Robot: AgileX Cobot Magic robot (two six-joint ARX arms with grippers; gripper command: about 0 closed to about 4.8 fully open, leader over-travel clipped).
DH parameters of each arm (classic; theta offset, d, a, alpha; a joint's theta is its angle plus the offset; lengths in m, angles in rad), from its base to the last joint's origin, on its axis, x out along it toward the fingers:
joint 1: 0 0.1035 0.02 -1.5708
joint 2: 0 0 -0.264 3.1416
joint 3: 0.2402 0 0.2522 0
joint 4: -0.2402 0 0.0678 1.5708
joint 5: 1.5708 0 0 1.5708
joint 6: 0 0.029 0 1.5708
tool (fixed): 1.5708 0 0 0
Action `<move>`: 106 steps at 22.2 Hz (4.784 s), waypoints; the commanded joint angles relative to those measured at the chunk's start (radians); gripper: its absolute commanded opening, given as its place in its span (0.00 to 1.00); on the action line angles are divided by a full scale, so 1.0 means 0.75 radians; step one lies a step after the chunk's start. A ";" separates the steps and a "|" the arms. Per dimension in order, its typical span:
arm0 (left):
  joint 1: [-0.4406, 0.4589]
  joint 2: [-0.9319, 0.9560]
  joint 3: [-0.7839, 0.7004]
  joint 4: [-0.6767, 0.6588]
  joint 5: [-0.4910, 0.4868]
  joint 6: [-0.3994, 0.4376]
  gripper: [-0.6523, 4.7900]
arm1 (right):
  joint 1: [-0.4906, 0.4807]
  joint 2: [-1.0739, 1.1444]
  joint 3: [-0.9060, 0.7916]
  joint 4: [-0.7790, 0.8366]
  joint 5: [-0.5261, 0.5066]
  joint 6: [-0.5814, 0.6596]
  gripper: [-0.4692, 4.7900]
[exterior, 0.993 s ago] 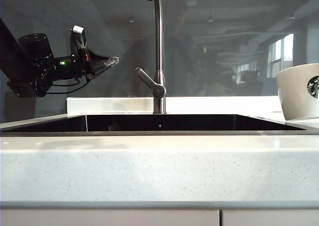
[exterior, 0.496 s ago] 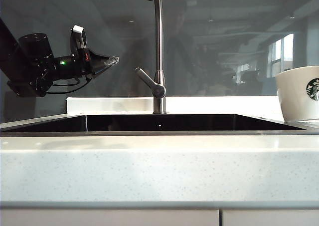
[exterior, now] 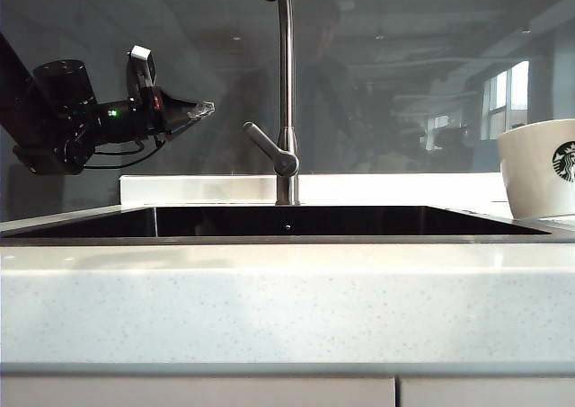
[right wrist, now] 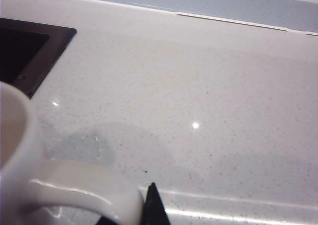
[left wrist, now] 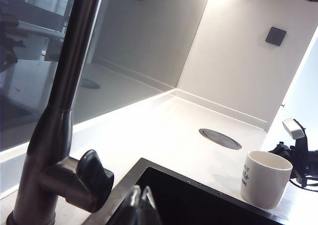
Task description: Pick up the mug next to the sink, go to the faucet to get some water, pour the water into the sink, and finally put the mug back to its place.
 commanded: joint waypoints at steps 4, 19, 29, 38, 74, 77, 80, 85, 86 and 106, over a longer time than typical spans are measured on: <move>-0.004 -0.010 0.005 0.012 0.001 -0.004 0.11 | -0.001 -0.016 0.011 0.045 -0.005 0.020 0.15; -0.005 -0.010 0.005 0.012 0.001 -0.004 0.11 | -0.001 -0.055 0.011 -0.111 0.028 0.020 0.22; -0.005 -0.010 0.005 0.003 -0.002 -0.004 0.11 | -0.001 -0.121 0.011 -0.221 0.054 0.020 0.28; -0.005 -0.010 0.005 0.003 -0.002 -0.004 0.11 | -0.001 -0.122 0.011 -0.302 0.091 0.020 0.33; -0.005 -0.010 0.005 0.002 0.001 -0.004 0.11 | 0.001 -1.218 0.011 -1.030 -0.428 0.339 0.08; -0.005 -0.010 0.005 0.002 0.001 -0.004 0.11 | 0.001 -1.218 0.011 -1.011 -0.425 0.339 0.08; -0.005 -0.010 0.005 0.002 0.001 -0.004 0.11 | 0.027 -1.274 -0.022 -0.994 -0.218 0.422 0.08; -0.005 -0.010 0.005 0.002 0.001 -0.004 0.11 | 0.267 -1.458 -0.339 -0.675 0.134 0.404 0.08; -0.005 -0.010 0.005 0.002 0.001 -0.004 0.11 | 0.289 -1.486 -0.387 -0.627 0.167 0.404 0.08; -0.005 -0.010 0.005 0.002 0.001 -0.004 0.11 | 0.302 -1.879 -0.703 -0.586 0.201 0.439 0.08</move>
